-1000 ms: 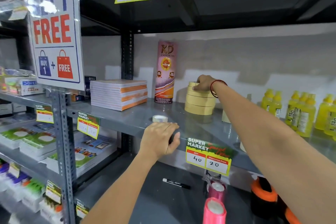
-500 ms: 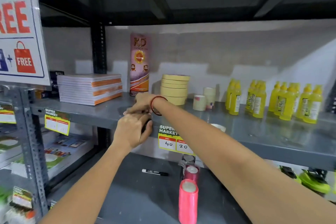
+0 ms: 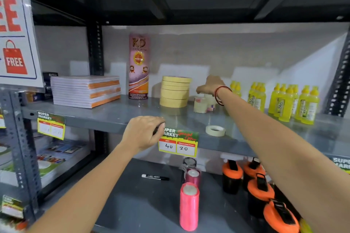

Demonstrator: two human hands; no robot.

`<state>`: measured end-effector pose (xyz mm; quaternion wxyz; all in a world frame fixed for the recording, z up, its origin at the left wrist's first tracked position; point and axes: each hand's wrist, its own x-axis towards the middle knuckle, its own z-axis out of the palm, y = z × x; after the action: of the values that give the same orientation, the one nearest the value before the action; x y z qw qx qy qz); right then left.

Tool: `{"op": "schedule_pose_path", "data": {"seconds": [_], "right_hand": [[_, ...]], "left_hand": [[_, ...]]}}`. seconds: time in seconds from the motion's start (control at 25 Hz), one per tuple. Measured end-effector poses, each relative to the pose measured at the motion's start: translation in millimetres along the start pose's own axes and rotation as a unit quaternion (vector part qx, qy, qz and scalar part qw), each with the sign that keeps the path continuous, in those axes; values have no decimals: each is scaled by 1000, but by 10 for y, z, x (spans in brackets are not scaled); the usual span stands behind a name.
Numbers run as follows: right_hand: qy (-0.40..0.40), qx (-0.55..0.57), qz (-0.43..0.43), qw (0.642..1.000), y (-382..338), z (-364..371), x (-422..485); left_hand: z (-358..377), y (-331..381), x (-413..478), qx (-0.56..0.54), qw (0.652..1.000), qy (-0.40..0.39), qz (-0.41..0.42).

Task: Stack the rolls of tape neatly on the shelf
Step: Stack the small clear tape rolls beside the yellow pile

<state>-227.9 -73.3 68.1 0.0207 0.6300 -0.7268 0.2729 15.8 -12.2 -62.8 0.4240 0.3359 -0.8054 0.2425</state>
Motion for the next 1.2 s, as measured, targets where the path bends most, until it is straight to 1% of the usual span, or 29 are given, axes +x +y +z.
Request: {"op": "schedule_pose_path", "data": {"seconds": [0.36, 0.76, 0.84, 1.0, 1.2], "right_hand": [[3, 36, 23, 999, 64, 253, -24], [-9, 14, 26, 1000, 14, 279, -112], [-14, 17, 23, 999, 9, 254, -149], [14, 3, 12, 1000, 13, 182, -297], [-23, -53, -38, 998, -98, 78, -624]], "left_hand": [[48, -18, -43, 4, 1000, 12, -10], [29, 21, -62, -8, 999, 33, -15], [37, 14, -61, -3, 999, 33, -17], [61, 2, -62, 8, 999, 35, -22], [80, 5, -61, 19, 999, 25, -29]]}}
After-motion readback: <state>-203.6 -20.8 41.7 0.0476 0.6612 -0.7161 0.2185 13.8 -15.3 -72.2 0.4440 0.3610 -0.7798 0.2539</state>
